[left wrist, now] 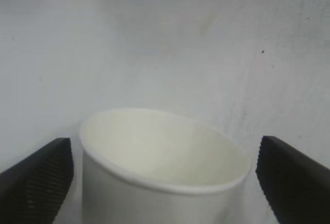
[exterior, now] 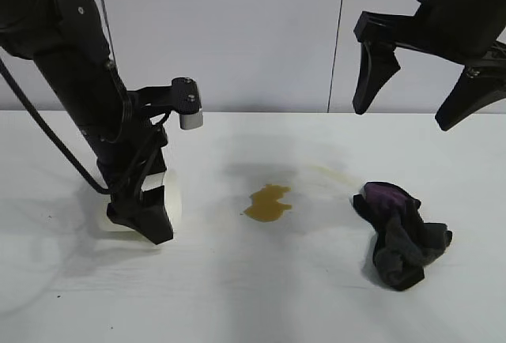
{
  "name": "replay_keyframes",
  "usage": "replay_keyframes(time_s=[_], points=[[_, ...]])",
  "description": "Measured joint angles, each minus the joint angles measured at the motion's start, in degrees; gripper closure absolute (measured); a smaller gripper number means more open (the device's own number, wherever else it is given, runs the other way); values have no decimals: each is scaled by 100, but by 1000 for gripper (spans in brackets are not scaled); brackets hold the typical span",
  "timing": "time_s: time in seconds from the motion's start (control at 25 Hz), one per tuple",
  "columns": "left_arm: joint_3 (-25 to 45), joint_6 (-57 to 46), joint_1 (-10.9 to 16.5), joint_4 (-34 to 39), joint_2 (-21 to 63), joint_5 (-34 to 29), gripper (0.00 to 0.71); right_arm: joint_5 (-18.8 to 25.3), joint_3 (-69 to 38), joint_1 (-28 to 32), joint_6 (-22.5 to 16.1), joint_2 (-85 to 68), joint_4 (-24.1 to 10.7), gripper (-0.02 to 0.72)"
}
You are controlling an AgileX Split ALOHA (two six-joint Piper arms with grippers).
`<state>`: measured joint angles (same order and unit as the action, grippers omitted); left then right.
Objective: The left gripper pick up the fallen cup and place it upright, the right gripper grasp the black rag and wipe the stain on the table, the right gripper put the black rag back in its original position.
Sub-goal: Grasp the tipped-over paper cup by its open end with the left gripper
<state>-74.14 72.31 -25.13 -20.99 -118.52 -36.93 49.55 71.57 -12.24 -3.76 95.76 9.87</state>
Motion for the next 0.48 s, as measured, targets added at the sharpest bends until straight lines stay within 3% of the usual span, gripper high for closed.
replay_keyframes(time_s=[0.16,0.48], points=[[0,29,-15,18,-4,0,169,0,0,0,0,0,0,63],[0,240,-15,-62,92,-6,201,0,0,0,37,0,0,63]])
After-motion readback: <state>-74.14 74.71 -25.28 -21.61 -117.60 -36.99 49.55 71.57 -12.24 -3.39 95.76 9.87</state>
